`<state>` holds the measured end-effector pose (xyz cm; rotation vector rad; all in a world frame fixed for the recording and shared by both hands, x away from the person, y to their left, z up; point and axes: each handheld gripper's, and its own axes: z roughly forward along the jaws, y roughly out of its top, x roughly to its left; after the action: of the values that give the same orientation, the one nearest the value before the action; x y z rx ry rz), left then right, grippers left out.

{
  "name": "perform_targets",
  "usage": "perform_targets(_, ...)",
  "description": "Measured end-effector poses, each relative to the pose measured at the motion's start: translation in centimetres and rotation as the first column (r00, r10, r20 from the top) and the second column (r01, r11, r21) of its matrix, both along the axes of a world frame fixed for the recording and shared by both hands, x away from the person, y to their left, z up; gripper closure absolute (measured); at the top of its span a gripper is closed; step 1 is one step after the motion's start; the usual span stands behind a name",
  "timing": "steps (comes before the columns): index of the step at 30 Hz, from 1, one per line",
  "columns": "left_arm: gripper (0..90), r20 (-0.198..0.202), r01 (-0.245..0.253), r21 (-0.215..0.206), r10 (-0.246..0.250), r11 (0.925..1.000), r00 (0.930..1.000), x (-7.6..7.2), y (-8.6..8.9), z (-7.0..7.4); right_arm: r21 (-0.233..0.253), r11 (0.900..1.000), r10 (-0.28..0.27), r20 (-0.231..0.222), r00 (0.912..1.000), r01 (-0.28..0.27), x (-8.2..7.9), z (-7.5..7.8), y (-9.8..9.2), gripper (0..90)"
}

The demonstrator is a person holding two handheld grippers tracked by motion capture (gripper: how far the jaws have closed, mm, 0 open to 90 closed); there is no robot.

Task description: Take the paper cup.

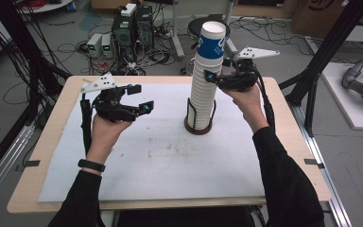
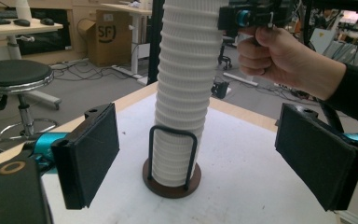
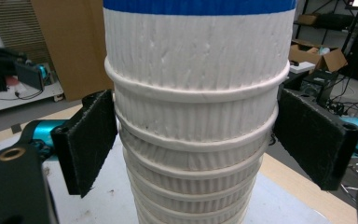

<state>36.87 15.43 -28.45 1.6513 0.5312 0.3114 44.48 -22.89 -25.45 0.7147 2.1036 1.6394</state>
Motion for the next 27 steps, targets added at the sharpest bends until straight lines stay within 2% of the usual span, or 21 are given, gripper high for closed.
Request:
perform_targets(4,13.5,0.017,0.022,0.015,-0.022,0.9996,0.9996,0.7,-1.1,1.6,-0.004,1.0,-0.001,0.003,1.0,0.001,0.0,0.0,0.0,14.3)
perform_targets(19,18.0,0.038,0.065,-0.005,-0.065,0.9979,0.9972,3.7,-5.6,7.7,-0.002,1.0,-0.003,0.002,1.0,0.003,-0.1,0.0,0.1,14.4)
perform_targets(27,19.2,0.046,0.065,0.03,-0.066,0.9975,0.9968,5.2,-7.7,10.0,-0.006,1.0,-0.001,0.005,1.0,0.001,-0.1,0.1,0.0,14.5)
